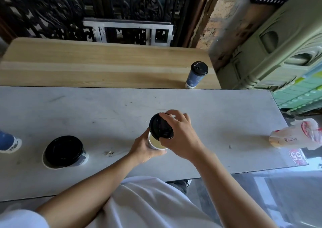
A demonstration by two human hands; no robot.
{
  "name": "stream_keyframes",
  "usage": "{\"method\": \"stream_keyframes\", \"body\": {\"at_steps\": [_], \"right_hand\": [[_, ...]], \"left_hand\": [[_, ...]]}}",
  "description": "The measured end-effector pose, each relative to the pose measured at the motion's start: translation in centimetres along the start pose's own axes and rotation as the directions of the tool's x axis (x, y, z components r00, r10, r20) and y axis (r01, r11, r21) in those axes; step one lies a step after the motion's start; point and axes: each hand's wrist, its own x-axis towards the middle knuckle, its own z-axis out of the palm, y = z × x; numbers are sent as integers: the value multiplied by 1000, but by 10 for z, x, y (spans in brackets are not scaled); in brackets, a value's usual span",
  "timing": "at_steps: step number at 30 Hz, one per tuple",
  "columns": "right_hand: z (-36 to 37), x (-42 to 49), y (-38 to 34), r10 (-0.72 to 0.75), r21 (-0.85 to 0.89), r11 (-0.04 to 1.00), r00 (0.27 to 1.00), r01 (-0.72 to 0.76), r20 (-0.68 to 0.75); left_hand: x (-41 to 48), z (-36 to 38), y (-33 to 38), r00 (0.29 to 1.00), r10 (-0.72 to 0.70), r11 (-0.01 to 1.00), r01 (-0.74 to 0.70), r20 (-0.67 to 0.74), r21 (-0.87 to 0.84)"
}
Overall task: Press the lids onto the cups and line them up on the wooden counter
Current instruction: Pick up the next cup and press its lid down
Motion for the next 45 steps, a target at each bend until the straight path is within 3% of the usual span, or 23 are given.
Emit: {"method": "stream_keyframes", "body": {"at_steps": [2, 6, 13, 16, 20, 26, 30, 36, 39, 43, 45], "right_hand": [[9, -4, -2, -15, -32, 999, 999, 14, -34], [34, -11, 8, 43, -110, 994, 989, -27, 143], [38, -10, 14, 68, -89, 994, 991, -58, 113], [38, -12, 14, 73, -91, 994, 991, -63, 108], [38, -12, 12, 73, -81, 995, 993, -66, 94], [35, -4, 10, 105, -147, 986, 978, -79, 179], [34, -9, 15, 60, -108, 993, 983, -42, 176], [41, -10, 23, 28, -50, 999, 990, -21, 139], [47, -11, 26, 1, -42, 999, 994, 4, 112], [48, -11, 35, 48, 141, 988, 995, -59, 84], [50, -13, 45, 195, 462, 862, 978, -208, 77]], "left_hand": [[-2, 1, 0, 1000, 0, 1000, 0, -7, -7], [-6, 0, 0, 999, 29, 999, -29, -19, -16], [-7, -2, 2, 998, 55, 998, -55, 3, -18], [-4, -8, -3, 995, 64, 998, -64, 81, -6], [-8, -8, -2, 996, 3, 999, 0, 87, -37], [-7, -11, 1, 992, -33, 997, 41, 119, -65], [-6, -20, 8, 981, -142, 961, 169, 133, -221], [-11, -21, 28, 937, -313, 728, 343, 158, -594], [-14, -12, 31, 953, -295, 790, 282, 65, -544], [-11, -3, 23, 974, -202, 888, 136, -106, -440], [-9, 0, 18, 975, -167, 929, 105, -149, -354]]}}
